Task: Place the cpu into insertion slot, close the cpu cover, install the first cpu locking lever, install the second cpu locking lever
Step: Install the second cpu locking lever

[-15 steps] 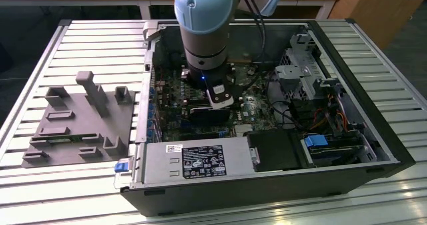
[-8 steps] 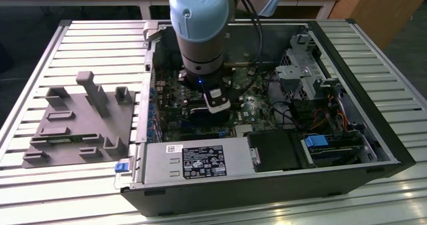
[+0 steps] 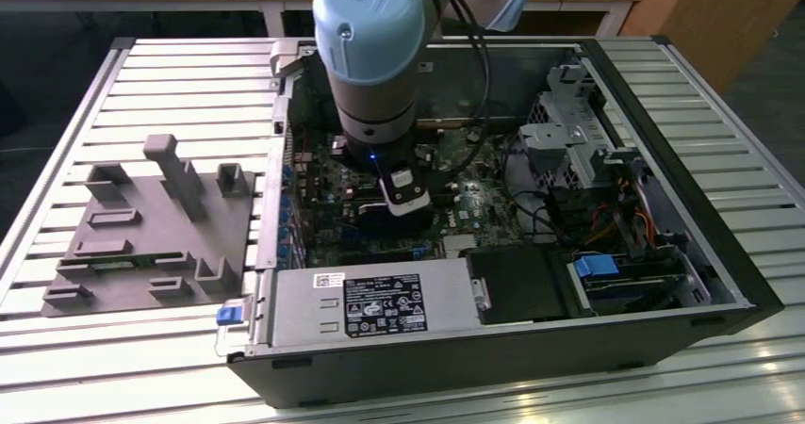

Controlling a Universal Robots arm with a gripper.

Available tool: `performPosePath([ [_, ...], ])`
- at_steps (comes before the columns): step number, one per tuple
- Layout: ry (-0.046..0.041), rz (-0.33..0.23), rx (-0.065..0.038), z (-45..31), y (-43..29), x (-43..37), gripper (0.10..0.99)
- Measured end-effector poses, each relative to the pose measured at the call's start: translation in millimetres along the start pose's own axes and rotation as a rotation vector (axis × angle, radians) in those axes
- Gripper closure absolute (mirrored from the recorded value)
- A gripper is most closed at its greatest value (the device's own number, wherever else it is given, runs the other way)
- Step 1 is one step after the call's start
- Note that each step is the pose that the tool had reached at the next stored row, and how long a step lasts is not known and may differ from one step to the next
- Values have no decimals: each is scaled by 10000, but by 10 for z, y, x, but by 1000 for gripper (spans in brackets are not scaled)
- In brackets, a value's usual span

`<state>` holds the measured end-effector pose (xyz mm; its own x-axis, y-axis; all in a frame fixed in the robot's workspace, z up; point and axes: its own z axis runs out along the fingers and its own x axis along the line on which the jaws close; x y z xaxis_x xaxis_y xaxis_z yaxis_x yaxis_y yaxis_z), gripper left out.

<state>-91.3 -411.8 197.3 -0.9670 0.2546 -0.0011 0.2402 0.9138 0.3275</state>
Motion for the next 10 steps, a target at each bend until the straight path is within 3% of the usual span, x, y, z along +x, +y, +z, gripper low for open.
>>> performPosePath([
  [10, 73, -213, -1, 51, 29, 34, 984],
])
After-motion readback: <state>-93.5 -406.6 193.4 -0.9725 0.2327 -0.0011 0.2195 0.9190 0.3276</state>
